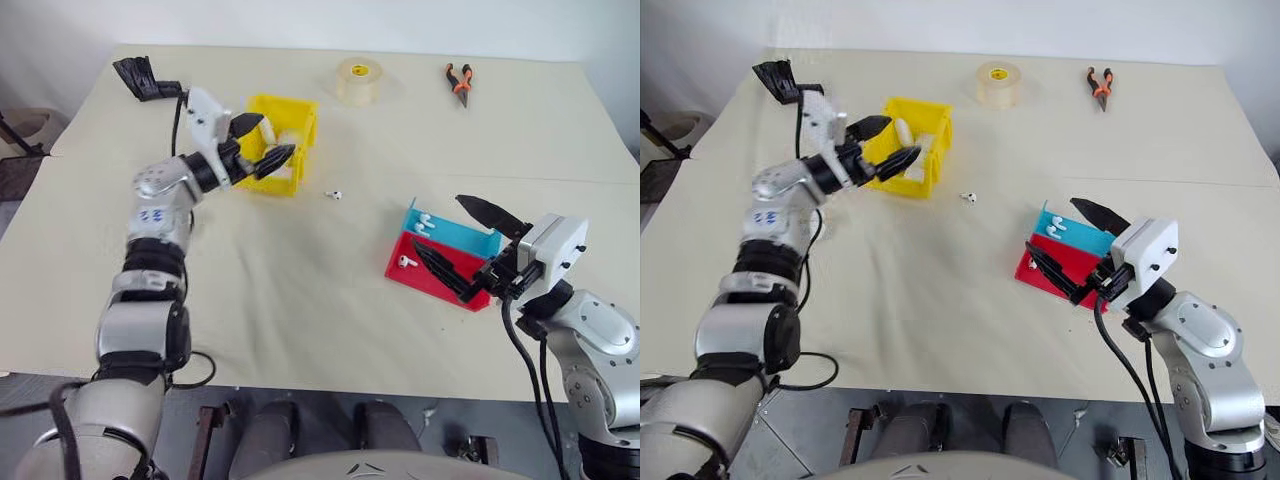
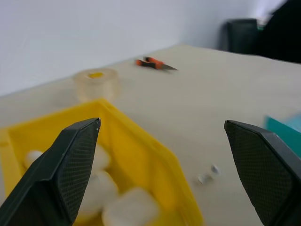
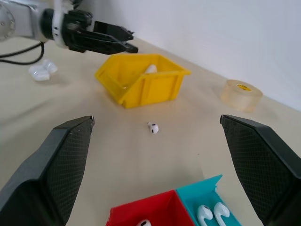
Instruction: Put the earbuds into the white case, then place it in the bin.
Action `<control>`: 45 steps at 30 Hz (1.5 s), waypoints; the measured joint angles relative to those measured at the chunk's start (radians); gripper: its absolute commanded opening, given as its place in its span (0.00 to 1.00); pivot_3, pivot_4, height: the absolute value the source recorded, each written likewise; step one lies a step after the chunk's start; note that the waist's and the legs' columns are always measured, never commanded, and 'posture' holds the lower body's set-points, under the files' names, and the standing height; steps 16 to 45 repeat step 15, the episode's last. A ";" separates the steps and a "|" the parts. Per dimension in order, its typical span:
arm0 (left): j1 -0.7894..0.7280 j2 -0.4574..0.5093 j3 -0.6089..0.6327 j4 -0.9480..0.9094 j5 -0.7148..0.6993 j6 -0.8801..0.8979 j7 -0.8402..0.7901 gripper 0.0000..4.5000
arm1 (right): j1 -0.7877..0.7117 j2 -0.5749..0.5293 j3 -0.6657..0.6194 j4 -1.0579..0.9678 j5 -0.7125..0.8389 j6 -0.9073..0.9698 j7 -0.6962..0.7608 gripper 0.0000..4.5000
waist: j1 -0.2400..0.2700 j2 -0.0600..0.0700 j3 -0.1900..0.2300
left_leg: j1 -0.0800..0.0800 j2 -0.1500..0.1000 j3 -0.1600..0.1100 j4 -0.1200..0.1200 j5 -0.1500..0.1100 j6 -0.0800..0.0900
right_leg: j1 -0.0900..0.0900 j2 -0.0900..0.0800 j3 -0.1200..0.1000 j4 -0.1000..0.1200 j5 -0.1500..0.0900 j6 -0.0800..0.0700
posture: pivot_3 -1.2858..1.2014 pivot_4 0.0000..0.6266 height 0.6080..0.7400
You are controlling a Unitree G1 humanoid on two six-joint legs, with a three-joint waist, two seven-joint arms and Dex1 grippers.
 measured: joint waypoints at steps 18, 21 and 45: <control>0.544 0.141 0.007 -0.644 -0.061 0.060 -0.072 1.00 | 0.006 -0.098 -0.033 0.142 0.016 -0.017 0.172 1.00 | 0.021 0.000 0.000 | 0.000 -0.001 -0.007 0.002 0.000 0.001 | 0.010 -0.001 0.006 -0.011 0.000 0.000 | 0.52 0.24 1.00; 0.544 0.141 0.007 -0.644 -0.061 0.060 -0.072 1.00 | 0.006 -0.098 -0.033 0.142 0.016 -0.017 0.172 1.00 | 0.021 0.000 0.000 | 0.000 -0.001 -0.007 0.002 0.000 0.001 | 0.010 -0.001 0.006 -0.011 0.000 0.000 | 0.52 0.24 1.00; 0.544 0.141 0.007 -0.644 -0.061 0.060 -0.072 1.00 | 0.006 -0.098 -0.033 0.142 0.016 -0.017 0.172 1.00 | 0.021 0.000 0.000 | 0.000 -0.001 -0.007 0.002 0.000 0.001 | 0.010 -0.001 0.006 -0.011 0.000 0.000 | 0.52 0.24 1.00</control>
